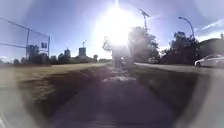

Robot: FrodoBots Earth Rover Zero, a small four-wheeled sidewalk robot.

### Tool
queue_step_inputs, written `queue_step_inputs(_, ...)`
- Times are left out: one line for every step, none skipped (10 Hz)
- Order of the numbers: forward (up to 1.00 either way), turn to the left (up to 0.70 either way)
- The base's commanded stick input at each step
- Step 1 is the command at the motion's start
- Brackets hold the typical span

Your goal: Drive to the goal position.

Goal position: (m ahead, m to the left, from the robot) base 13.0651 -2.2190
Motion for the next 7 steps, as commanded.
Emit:
queue_step_inputs(1.00, 0.00)
queue_step_inputs(1.00, 0.00)
queue_step_inputs(1.00, 0.00)
queue_step_inputs(1.00, 0.00)
queue_step_inputs(1.00, 0.00)
queue_step_inputs(1.00, 0.00)
queue_step_inputs(0.83, 0.00)
